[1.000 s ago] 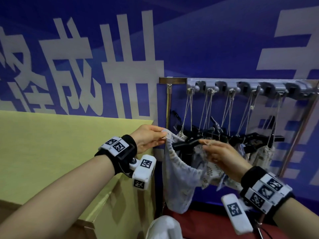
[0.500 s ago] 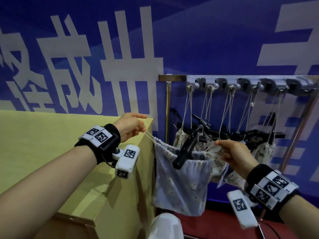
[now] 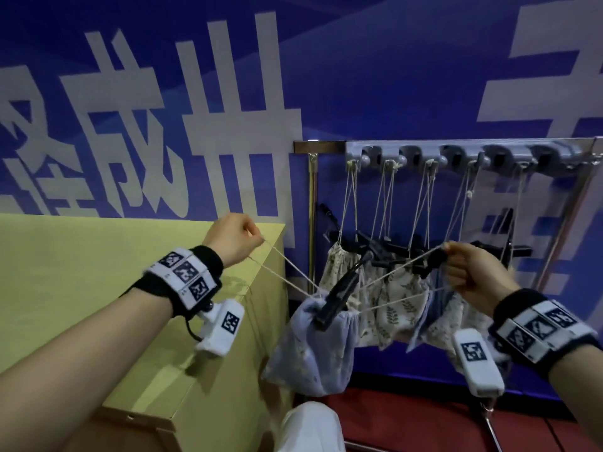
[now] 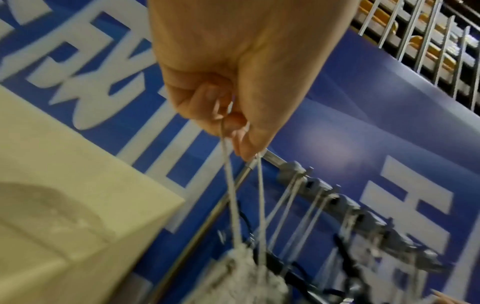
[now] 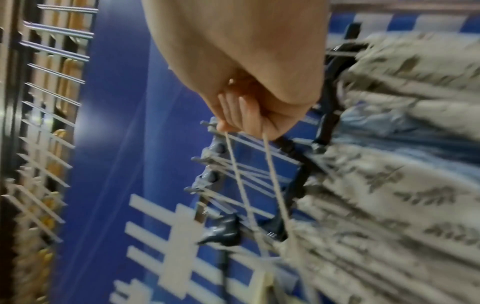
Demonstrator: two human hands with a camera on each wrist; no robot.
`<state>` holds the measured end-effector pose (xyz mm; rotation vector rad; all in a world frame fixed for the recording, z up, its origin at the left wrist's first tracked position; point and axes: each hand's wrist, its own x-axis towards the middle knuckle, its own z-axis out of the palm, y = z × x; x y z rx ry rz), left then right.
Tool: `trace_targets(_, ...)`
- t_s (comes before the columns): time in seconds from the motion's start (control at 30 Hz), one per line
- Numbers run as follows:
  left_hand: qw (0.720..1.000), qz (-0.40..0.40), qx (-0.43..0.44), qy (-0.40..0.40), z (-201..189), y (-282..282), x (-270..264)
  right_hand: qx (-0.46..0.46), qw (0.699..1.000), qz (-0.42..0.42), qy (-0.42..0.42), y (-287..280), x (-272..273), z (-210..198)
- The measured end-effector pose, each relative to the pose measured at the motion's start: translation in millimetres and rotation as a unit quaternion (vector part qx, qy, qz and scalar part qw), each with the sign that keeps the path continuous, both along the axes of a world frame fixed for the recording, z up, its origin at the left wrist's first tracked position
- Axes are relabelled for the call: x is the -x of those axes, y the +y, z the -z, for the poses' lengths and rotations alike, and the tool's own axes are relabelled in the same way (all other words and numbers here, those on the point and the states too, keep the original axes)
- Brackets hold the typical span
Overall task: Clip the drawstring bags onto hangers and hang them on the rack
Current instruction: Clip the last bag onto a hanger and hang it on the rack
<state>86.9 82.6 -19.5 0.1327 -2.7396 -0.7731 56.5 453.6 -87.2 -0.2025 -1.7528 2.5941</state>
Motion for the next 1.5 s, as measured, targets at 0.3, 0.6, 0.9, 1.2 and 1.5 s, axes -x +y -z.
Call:
trace_targets(0.3, 0.846, 0.187, -0.472, -0.161, -12.9, 131.1, -13.6, -0.107, 0.970, -0.199, 0.095, -82.5, -57.8, -49.5)
trace_targets(0.6, 0.806, 0.276, -0.486, -0.194, -25.2, 203.3, -20.0, -0.197, 0.971, -0.107, 0.084, -23.2, -74.3, -73.2)
trace_targets(0.9, 0.868, 0.257, -0.424, -0.036, -42.2, 237.9, -9.6, -0.047, 0.983, 0.028, 0.176, 28.6, -86.1, -115.5)
trace_targets(1.2, 0.893, 0.227, -0.382, -0.072, -8.6, 222.2, 6.4, -0.102, 0.941, 0.237, 0.217, 98.9, -45.4, -152.5)
trace_targets(1.5, 0.914, 0.181, -0.352, -0.086, 19.5, 218.3, 39.4, -0.152, 0.924, 0.306, 0.168, 148.0, 16.2, -116.1)
